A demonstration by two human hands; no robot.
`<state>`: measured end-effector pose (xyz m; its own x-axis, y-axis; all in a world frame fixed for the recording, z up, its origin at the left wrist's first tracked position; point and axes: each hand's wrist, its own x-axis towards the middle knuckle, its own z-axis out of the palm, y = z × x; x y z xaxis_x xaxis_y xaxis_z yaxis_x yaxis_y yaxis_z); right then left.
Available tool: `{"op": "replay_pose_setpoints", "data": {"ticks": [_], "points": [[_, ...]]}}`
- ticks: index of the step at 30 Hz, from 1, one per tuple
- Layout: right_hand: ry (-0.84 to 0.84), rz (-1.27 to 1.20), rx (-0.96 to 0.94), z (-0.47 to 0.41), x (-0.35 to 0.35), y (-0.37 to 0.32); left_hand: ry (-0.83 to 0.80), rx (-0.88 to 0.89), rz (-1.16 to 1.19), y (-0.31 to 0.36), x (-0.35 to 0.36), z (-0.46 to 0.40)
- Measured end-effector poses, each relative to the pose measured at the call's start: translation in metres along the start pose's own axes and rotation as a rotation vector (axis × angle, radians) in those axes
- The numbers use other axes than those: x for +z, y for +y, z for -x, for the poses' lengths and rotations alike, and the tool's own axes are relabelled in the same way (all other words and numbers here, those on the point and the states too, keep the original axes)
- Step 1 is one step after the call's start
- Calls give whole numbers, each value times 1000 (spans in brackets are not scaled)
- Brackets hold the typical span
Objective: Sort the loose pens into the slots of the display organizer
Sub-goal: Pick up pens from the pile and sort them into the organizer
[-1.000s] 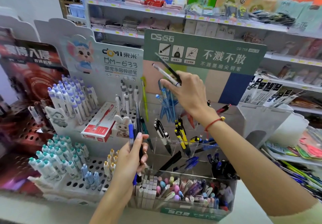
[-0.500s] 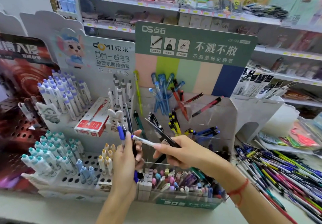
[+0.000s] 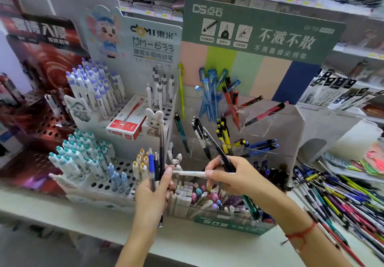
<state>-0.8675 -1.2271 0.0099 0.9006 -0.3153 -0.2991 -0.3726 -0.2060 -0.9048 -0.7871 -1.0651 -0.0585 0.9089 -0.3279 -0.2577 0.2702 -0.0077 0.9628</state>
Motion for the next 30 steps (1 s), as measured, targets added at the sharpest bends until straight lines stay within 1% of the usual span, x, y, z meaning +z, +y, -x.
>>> {"op": "replay_pose_setpoints", "data": {"ticks": [1, 2, 4, 5, 7, 9, 12, 14, 15, 20, 21, 22, 23, 25, 27, 30], "points": [[69, 26, -19, -1, 1, 1, 27, 13, 4, -2, -2, 0], [150, 115, -57, -2, 3, 3, 55, 18, 18, -3, -5, -1], [313, 388, -132, -10, 3, 7, 100, 9, 28, -4, -13, -3], [359, 510, -159, -16, 4, 7, 111, 2, 24, -5, -17, -3], [363, 708, -182, -33, 9, 4, 114, -8, 44, -7, -22, -3], [307, 896, -181, -54, 18, 1, 93, -13, 83, -7, -23, -2], [256, 1061, -215, -83, 36, 6, 45, -42, 130, -5, -23, 1], [273, 1073, -227, -94, 43, 13, 30, -58, 155, -4, -24, 2], [284, 1039, -225, -95, 44, 16, 26, -63, 170, -3, -25, 2], [247, 620, -203, -88, 37, 26, 7, -144, 326, -1, -31, 0], [262, 608, -226, -88, 37, 28, -4, -156, 347, 1, -30, 0], [289, 651, -246, -88, 38, 30, -15, -161, 346, 3, -30, 0], [312, 714, -257, -89, 38, 32, -21, -160, 317, 4, -30, 1], [302, 822, -230, -91, 39, 37, -15, -155, 245, 7, -28, 3], [252, 820, -177, -90, 39, 41, -21, -166, 258, 10, -27, 4], [292, 749, -201, -76, 33, 40, -57, -177, 315, 9, -25, 2]]}}
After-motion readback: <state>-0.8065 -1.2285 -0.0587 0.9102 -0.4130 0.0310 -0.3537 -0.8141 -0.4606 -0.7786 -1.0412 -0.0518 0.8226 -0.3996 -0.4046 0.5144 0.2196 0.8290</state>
